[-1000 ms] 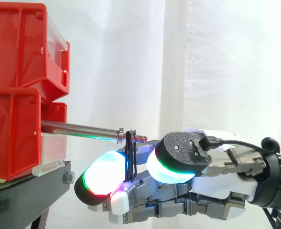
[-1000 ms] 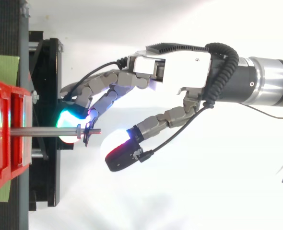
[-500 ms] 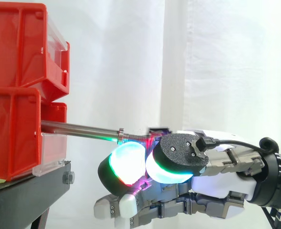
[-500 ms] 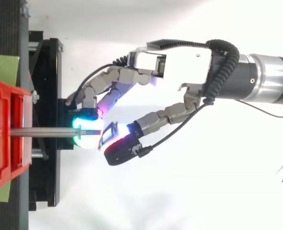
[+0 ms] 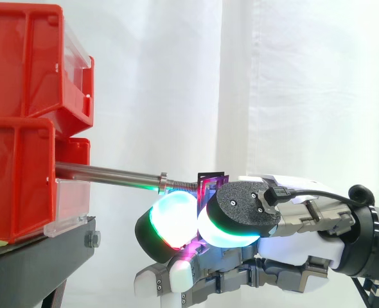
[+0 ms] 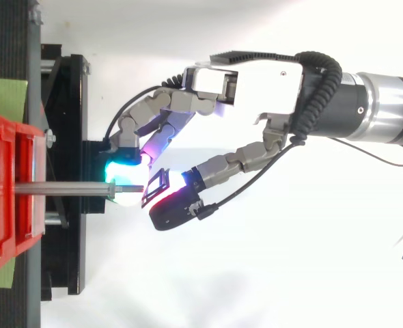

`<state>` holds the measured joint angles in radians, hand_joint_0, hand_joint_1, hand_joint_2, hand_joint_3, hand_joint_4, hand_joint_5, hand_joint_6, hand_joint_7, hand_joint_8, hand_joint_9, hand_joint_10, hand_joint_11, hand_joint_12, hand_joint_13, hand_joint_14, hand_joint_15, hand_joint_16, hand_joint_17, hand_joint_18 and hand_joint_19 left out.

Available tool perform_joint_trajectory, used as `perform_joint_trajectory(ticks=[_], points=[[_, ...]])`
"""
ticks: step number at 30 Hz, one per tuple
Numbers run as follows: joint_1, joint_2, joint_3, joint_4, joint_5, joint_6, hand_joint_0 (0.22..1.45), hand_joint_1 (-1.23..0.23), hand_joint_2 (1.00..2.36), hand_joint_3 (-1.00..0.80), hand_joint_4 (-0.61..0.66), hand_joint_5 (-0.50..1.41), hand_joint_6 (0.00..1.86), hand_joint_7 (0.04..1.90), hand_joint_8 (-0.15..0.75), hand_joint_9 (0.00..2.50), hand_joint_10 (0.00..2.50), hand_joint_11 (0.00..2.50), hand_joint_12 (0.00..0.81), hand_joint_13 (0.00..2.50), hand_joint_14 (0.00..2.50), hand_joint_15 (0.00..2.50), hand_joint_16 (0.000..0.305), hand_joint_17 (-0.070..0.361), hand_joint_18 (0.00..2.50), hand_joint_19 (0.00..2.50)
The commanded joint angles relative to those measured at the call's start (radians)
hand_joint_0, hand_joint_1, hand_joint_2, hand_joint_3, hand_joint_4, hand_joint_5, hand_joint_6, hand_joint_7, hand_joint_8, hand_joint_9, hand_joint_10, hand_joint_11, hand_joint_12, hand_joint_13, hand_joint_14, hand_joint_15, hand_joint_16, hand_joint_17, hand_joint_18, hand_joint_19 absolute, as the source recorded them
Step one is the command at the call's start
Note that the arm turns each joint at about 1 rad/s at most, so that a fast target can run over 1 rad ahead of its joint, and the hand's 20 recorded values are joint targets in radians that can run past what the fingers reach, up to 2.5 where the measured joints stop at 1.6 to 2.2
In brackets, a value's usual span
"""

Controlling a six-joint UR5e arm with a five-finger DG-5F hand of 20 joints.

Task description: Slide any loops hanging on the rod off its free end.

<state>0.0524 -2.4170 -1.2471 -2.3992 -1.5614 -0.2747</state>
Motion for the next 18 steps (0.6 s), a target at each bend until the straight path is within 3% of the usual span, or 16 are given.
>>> perform_joint_trajectory(ticks=[1,10,13,15,16,18], points=[[0.000,-0.001,0.000,-0.001,0.000,0.000,0.60,-0.82,1.01,-0.11,0.09,-0.08,0.87,1.02,0.294,0.93,0.01,0.24,0.376,0.59,0.01,0.20,0.056,0.125,0.53,0.26],[0.000,0.010,0.000,-0.015,-0.002,-0.001,0.60,-0.82,1.01,-0.11,0.09,-0.08,0.87,1.02,0.293,0.93,0.01,0.23,0.378,0.58,0.01,0.20,0.056,0.125,0.53,0.27],[-0.002,0.042,-0.006,-0.104,-0.008,-0.004,0.60,-0.82,1.01,-0.11,0.09,-0.08,0.87,1.03,0.291,0.92,0.01,0.23,0.378,0.58,0.01,0.20,0.056,0.125,0.52,0.26],[-0.002,0.079,-0.032,-0.183,-0.008,-0.009,0.60,-0.82,1.01,-0.11,0.09,-0.08,0.87,1.03,0.291,0.92,0.01,0.23,0.378,0.58,0.01,0.20,0.056,0.125,0.52,0.27],[0.001,0.115,-0.077,-0.229,-0.006,-0.014,0.61,-0.82,1.01,-0.11,0.10,-0.08,0.87,1.02,0.290,0.92,0.01,0.22,0.377,0.58,0.01,0.20,0.056,0.125,0.52,0.26],[0.004,0.141,-0.112,-0.235,0.000,-0.017,0.61,-0.82,1.01,-0.12,0.10,-0.08,0.87,1.02,0.291,0.92,0.01,0.23,0.378,0.57,0.01,0.20,0.056,0.125,0.51,0.26]])
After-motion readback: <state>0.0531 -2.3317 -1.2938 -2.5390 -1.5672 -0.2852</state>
